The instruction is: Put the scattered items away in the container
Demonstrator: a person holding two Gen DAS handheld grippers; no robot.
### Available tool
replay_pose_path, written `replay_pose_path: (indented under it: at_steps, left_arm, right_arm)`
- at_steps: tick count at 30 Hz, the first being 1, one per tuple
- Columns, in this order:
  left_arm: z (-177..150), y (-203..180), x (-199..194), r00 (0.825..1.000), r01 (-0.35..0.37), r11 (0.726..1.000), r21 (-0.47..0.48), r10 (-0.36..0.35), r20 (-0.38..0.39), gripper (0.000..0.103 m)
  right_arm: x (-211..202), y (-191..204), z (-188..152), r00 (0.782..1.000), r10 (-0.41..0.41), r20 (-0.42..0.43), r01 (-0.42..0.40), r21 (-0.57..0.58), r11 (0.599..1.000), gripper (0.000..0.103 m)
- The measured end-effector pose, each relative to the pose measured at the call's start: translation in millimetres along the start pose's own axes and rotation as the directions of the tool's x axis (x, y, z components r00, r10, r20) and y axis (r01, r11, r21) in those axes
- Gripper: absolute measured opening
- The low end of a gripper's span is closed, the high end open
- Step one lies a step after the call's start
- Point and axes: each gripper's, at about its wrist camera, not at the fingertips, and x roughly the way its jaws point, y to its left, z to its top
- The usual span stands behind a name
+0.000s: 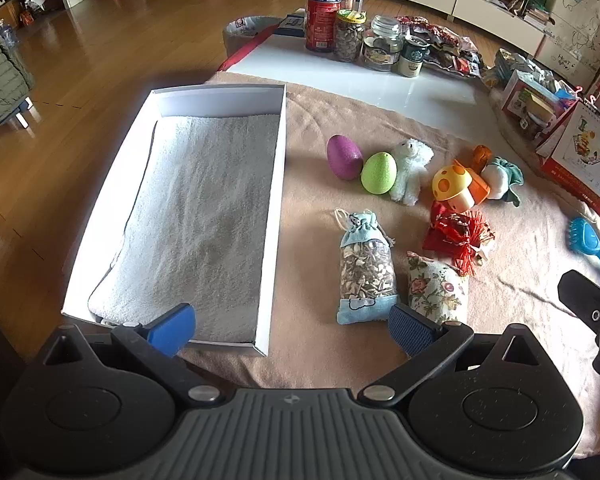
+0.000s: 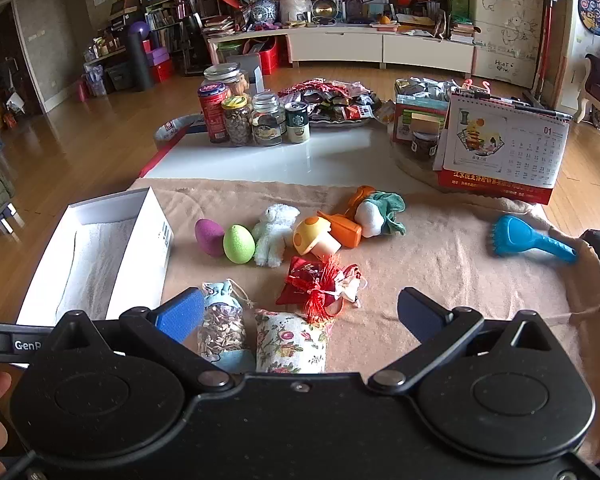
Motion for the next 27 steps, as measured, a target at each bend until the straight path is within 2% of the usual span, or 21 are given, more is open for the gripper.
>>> replay_pose_path:
  at_steps: [2, 5, 10, 12, 14, 19, 21, 23, 27]
  left_arm:
    - [1, -2, -5, 1.000, 0.013, 1.000, 0.006, -0.013, 0.023, 0.102]
    - [8, -10, -19, 0.996, -0.007, 0.999, 0.039, 0.004, 0.088, 0.102]
    - [26, -35, -46, 0.973, -0.010, 0.985, 0.171, -0.030, 0.230, 0.102]
    - [33, -45, -53, 0.955, 0.031, 0.977, 0.213, -0.092, 0.283, 0.102]
    - [40, -55, -54, 0.935, 0.089, 0.970, 0.225, -0.160, 0.318, 0.102]
    - [46, -86, -22, 0.913, 0.232, 0.942, 0.244, -0.297, 0.281, 0.102]
    - [45, -100, 1, 0.923, 0.253, 0.934, 0.250, -0.311, 0.227, 0.102]
    - [45, -107, 23, 0.938, 0.245, 0.946, 0.211, -0.287, 0.196, 0.102]
    - [49, -112, 65, 0.959, 0.228, 0.958, 0.172, -0.252, 0.130, 0.102]
  right_arm:
    - [-2, -4, 0, 1.000, -0.006, 0.005, 0.006, 0.006, 1.000, 0.100]
    - [-6, -12, 1, 1.000, -0.019, 0.017, 0.018, 0.020, 1.000, 0.100]
    - [-20, -34, 0, 0.991, -0.097, 0.096, 0.093, 0.045, 0.995, 0.100]
    - [-21, -42, -2, 0.982, -0.141, 0.128, 0.138, 0.033, 0.990, 0.100]
    - [-13, -51, -3, 0.977, -0.184, 0.110, 0.183, 0.019, 0.983, 0.100]
    - [23, -83, -13, 0.977, -0.208, 0.037, 0.207, 0.013, 0.978, 0.100]
    - [35, -91, -16, 0.974, -0.226, 0.017, 0.227, -0.003, 0.974, 0.100]
    - [46, -98, -19, 0.973, -0.230, 0.007, 0.230, -0.026, 0.973, 0.100]
    - [67, -106, -20, 0.987, -0.163, 0.002, 0.163, -0.049, 0.985, 0.100]
